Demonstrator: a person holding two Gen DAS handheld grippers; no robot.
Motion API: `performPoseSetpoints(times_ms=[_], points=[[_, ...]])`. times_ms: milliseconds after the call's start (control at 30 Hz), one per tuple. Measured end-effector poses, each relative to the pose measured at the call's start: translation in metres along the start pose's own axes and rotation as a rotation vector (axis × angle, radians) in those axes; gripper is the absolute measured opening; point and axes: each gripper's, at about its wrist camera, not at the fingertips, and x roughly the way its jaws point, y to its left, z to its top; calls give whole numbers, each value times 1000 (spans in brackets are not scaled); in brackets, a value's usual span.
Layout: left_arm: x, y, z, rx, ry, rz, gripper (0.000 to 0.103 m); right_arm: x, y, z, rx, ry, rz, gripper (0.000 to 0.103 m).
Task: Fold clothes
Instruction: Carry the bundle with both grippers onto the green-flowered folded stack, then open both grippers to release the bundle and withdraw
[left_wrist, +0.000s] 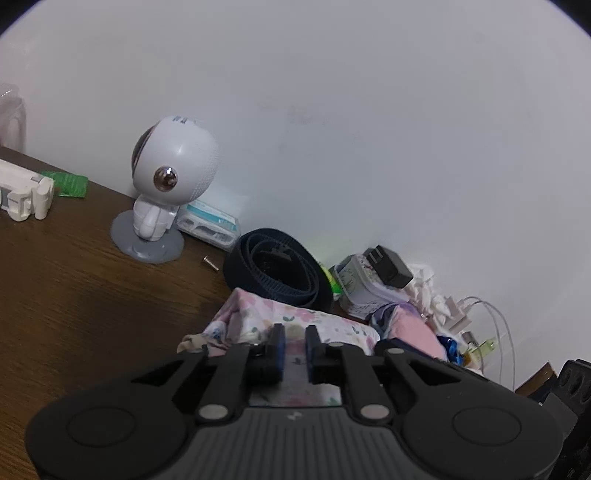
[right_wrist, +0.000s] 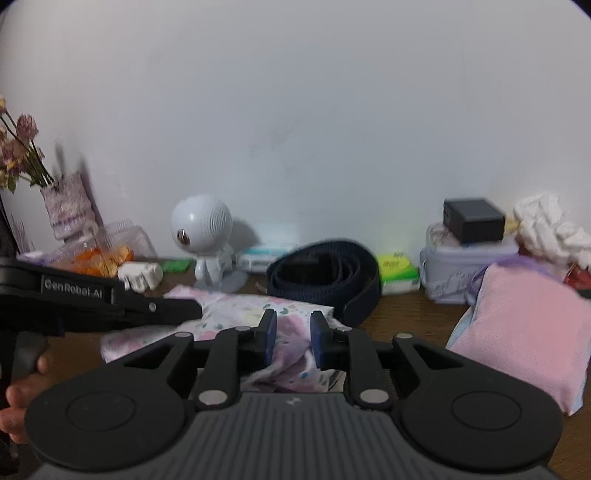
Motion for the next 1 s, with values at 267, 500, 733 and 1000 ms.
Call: performPoseSetpoints(times_ms=[267, 500, 733, 1000], points=[[-6, -7, 1, 24, -11, 15, 23, -14, 3, 10, 3, -11, 82, 19], [-33, -33, 5, 81, -65, 71, 48, -15, 7, 14, -20, 84, 35, 19], [-121, -90, -13, 206, -163, 154, 76, -129, 35, 40, -34, -179, 15, 48], [-210, -125, -108, 254, -253, 322, 103, -225, 42, -12, -54, -132, -136, 93]])
